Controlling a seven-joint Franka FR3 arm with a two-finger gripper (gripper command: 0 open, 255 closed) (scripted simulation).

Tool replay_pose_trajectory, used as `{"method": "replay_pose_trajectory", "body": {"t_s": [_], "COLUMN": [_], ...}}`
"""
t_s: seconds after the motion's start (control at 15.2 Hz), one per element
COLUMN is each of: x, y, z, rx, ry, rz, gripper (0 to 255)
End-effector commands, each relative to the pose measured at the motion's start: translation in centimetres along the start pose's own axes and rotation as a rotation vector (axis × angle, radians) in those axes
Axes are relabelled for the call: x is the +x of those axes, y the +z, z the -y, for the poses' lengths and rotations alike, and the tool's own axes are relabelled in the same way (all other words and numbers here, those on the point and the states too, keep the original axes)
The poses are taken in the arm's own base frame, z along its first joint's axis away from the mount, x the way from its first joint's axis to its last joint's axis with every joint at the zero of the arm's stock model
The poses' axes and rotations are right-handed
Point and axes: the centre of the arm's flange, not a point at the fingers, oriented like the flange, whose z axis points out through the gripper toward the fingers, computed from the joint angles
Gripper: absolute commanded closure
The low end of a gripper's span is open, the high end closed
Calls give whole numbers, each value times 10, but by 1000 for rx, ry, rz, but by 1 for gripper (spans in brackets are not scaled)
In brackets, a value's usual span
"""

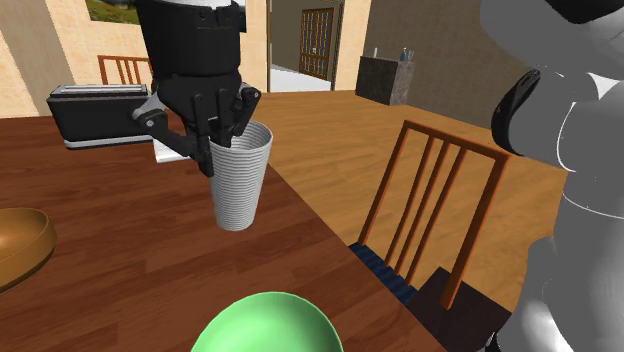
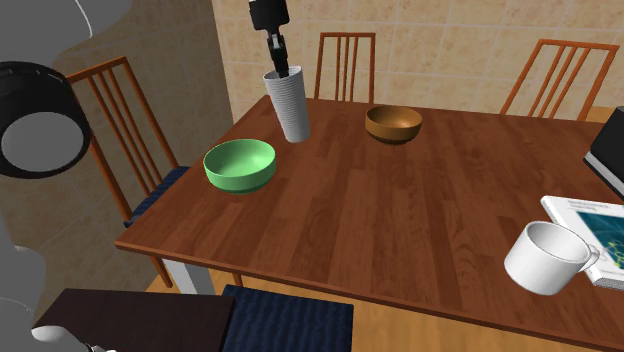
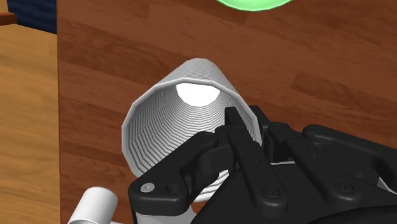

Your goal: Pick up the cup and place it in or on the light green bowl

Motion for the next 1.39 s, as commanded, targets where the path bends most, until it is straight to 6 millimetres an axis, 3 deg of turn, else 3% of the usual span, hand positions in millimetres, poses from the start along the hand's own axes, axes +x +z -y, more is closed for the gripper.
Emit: {"method": "replay_pose_trajectory", "body": {"t_s": [0.0, 0.66, 1.32], "x": [-23, -126, -135], "y": [-11, -64, -12], "z": [12, 68, 73], "rx": [-1, -1, -1], "ry": [1, 1, 1], "rz": [1, 1, 1], "gripper": [255, 255, 255]}}
